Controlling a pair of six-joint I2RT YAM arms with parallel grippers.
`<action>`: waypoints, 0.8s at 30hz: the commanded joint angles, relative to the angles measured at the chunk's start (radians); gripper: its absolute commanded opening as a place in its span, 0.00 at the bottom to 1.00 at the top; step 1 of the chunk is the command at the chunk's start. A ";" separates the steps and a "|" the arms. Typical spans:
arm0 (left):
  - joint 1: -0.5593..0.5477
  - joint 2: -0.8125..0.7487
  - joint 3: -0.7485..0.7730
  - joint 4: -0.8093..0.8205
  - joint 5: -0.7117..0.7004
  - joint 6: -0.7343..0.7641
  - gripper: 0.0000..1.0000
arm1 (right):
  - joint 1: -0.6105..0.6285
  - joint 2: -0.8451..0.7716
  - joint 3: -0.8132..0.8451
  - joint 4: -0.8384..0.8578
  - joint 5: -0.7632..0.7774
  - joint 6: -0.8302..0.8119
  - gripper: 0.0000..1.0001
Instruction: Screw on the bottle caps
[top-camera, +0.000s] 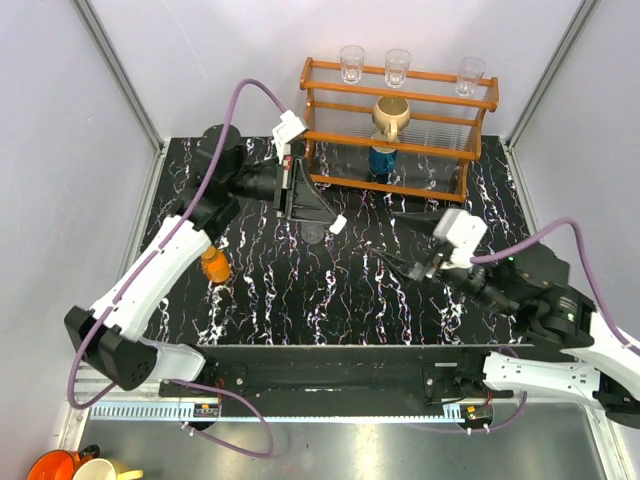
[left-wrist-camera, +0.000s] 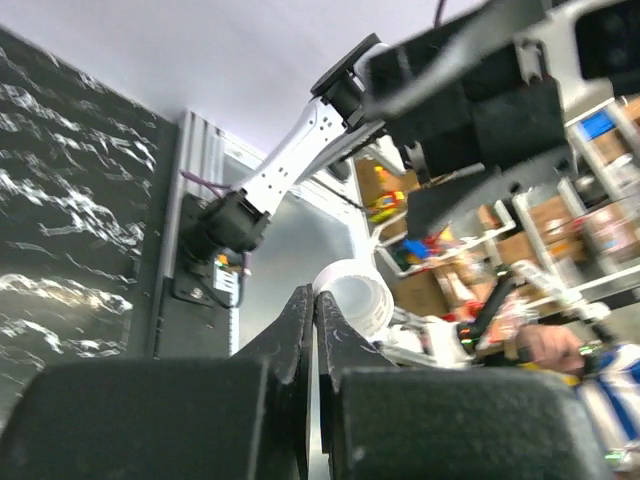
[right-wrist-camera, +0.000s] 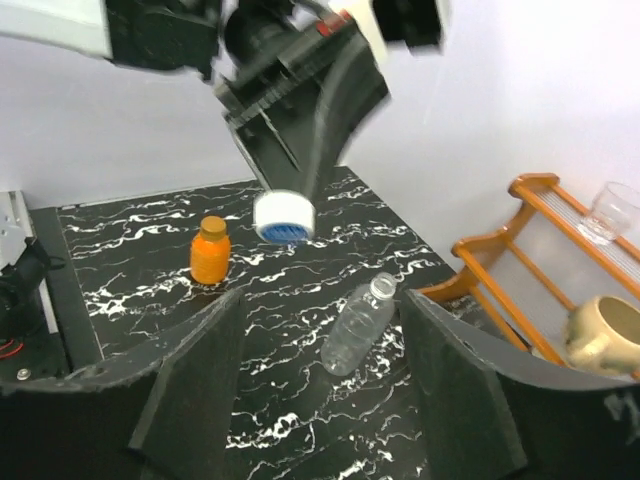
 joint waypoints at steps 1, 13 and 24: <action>0.032 -0.013 -0.069 0.353 0.096 -0.364 0.00 | 0.003 0.078 0.050 0.096 -0.096 -0.054 0.77; 0.052 -0.030 -0.173 0.730 0.056 -0.696 0.00 | 0.008 0.096 -0.013 0.239 -0.107 -0.108 0.81; 0.053 -0.051 -0.233 0.787 0.027 -0.733 0.00 | 0.009 0.167 -0.032 0.351 -0.136 -0.125 0.74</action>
